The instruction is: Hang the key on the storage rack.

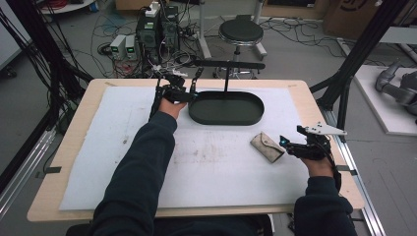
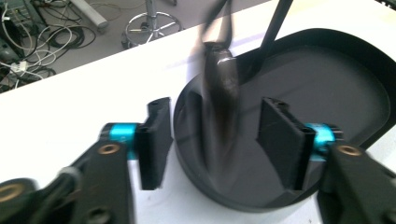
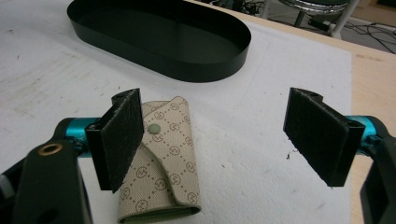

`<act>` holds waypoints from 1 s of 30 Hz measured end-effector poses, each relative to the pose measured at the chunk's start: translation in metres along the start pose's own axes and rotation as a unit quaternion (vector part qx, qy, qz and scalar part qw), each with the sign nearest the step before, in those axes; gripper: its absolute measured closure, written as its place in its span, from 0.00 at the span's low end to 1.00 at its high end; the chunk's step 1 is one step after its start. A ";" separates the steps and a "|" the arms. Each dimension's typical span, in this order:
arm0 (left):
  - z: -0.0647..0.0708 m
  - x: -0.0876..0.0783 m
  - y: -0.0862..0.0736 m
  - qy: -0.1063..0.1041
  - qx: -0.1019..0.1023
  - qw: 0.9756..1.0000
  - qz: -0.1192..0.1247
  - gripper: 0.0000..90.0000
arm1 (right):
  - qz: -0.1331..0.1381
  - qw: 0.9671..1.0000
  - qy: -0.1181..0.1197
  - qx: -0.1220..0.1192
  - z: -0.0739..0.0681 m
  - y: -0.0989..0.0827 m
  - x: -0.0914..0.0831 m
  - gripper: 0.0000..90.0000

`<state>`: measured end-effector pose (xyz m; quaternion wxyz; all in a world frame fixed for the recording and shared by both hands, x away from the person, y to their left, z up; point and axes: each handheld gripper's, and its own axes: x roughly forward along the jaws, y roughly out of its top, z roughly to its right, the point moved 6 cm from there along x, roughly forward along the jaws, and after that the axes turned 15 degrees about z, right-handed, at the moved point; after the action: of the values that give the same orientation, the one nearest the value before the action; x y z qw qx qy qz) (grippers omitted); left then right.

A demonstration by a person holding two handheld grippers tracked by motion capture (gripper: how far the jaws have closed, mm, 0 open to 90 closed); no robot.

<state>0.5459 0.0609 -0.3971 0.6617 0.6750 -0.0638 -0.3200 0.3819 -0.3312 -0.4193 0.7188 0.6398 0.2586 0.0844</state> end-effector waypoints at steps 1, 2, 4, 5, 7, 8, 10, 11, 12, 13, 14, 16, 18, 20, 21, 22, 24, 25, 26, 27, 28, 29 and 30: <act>-0.001 -0.003 -0.001 0.000 -0.001 1.000 0.002 0.47 | 0.000 1.000 0.001 -0.001 0.000 0.000 0.000 0.23; -0.002 -0.007 0.000 -0.003 -0.002 1.000 0.007 0.46 | 0.000 1.000 0.002 -0.003 0.000 0.000 0.000 0.23; 0.000 -0.015 0.000 -0.011 -0.003 1.000 0.023 0.44 | -0.001 1.000 0.001 -0.003 -0.001 0.000 0.001 0.23; 0.001 -0.020 0.001 -0.018 -0.003 0.999 0.029 0.43 | -0.001 1.000 0.002 -0.003 -0.001 0.000 0.001 0.23; 0.004 -0.032 0.001 -0.025 -0.005 0.999 0.046 0.40 | -0.002 1.000 0.002 -0.003 -0.001 -0.001 0.001 0.23; 0.005 -0.038 0.000 -0.028 -0.007 0.998 0.053 0.37 | -0.002 1.000 0.002 -0.004 -0.001 -0.001 0.002 0.23; 0.007 -0.053 -0.001 -0.024 -0.005 0.997 0.075 0.27 | -0.003 1.000 0.004 -0.005 -0.002 -0.001 0.002 0.23; 0.008 -0.061 -0.002 -0.032 -0.006 0.995 0.091 0.21 | -0.002 1.000 0.004 -0.007 -0.003 -0.001 0.002 0.23; 0.009 -0.071 -0.003 -0.037 -0.002 0.994 0.106 0.20 | -0.002 1.000 0.005 -0.008 -0.004 -0.001 0.003 0.23; 0.010 -0.081 -0.006 -0.042 0.002 0.992 0.118 0.20 | -0.001 1.000 0.006 -0.009 -0.005 0.000 0.003 0.23; 0.011 -0.091 -0.010 -0.045 0.009 0.990 0.132 0.20 | -0.001 1.000 0.009 -0.009 -0.006 0.000 0.004 0.23; 0.009 -0.112 -0.020 -0.040 0.030 0.987 0.153 0.20 | 0.000 1.000 0.012 -0.010 -0.008 0.000 0.006 0.23; 0.005 -0.128 -0.031 -0.027 0.055 0.984 0.168 0.20 | -0.001 1.000 0.017 -0.013 -0.010 0.000 0.009 0.23; -0.002 -0.144 -0.045 -0.018 0.051 0.983 0.178 0.20 | 0.000 1.000 0.020 -0.016 -0.012 0.000 0.012 0.23; -0.006 -0.149 -0.051 -0.019 0.045 0.983 0.176 0.19 | -0.002 1.000 0.022 -0.016 -0.014 0.000 0.014 0.23; -0.009 -0.153 -0.057 -0.019 0.041 0.983 0.177 0.19 | -0.003 1.000 0.022 -0.018 -0.015 0.000 0.015 0.23; -0.014 -0.157 -0.064 -0.013 0.037 0.985 0.169 0.19 | -0.009 1.000 0.020 -0.020 -0.017 -0.001 0.018 0.23; -0.016 -0.160 -0.065 -0.012 0.035 0.984 0.175 0.19 | -0.011 1.000 0.019 -0.023 -0.018 -0.002 0.019 0.23; -0.017 -0.162 -0.067 -0.011 0.034 0.983 0.177 0.19 | -0.012 0.999 0.020 -0.024 -0.019 -0.002 0.019 0.23; -0.017 -0.164 -0.069 -0.011 0.031 0.983 0.181 0.19 | -0.013 0.999 0.022 -0.026 -0.020 -0.002 0.020 0.23; -0.018 -0.166 -0.070 -0.012 0.032 0.983 0.182 0.19 | -0.011 0.999 0.023 -0.027 -0.021 -0.002 0.020 0.23; -0.018 -0.167 -0.071 -0.011 0.032 0.983 0.183 0.19 | -0.011 0.999 0.024 -0.027 -0.021 -0.001 0.019 0.23; -0.018 -0.168 -0.071 -0.008 0.031 0.982 0.185 0.19 | -0.009 0.999 0.024 -0.028 -0.021 -0.001 0.019 0.23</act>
<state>0.3992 0.1702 -0.4060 0.6875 0.6694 -0.2030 -0.1951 0.3877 -0.3044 -0.4262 0.7306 0.6151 0.2790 0.1000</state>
